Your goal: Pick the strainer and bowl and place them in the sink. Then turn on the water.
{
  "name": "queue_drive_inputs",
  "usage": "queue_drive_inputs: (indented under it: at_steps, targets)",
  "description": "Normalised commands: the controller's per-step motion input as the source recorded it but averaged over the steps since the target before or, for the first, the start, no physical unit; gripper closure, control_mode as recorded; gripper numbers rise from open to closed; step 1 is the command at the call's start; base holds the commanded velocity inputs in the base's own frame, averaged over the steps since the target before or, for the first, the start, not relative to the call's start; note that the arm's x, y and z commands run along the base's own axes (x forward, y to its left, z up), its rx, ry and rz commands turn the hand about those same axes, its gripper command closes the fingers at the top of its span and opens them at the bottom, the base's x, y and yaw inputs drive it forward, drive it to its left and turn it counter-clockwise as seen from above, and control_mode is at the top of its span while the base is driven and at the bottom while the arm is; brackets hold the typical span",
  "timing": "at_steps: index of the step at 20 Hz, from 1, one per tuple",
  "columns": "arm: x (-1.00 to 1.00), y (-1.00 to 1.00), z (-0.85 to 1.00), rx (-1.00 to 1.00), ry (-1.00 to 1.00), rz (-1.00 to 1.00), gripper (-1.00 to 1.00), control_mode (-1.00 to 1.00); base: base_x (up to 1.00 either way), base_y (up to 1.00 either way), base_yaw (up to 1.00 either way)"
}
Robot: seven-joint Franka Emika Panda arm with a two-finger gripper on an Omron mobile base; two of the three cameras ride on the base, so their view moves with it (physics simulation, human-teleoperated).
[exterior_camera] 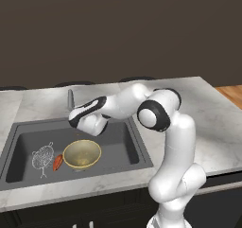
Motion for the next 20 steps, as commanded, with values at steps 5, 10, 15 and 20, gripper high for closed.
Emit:
queue_drive_inputs:
  at_steps: [5,10,15,20]
  targets:
    - [0.07,0.00,-0.25,0.00,0.00,0.00,-1.00,-1.00,0.00,0.00,0.00]
    - [0.08,0.00,-0.21,0.00,0.00,0.00,-1.00,-1.00,0.00,0.00,0.00]
    - [0.17,-0.02,-0.04,0.00,0.00,0.00,-1.00,-1.00,0.00,0.00,0.00]
    - [0.21,-0.09,-0.01,0.00,0.00,0.00,-1.00,-1.00,0.00,0.00,0.00]
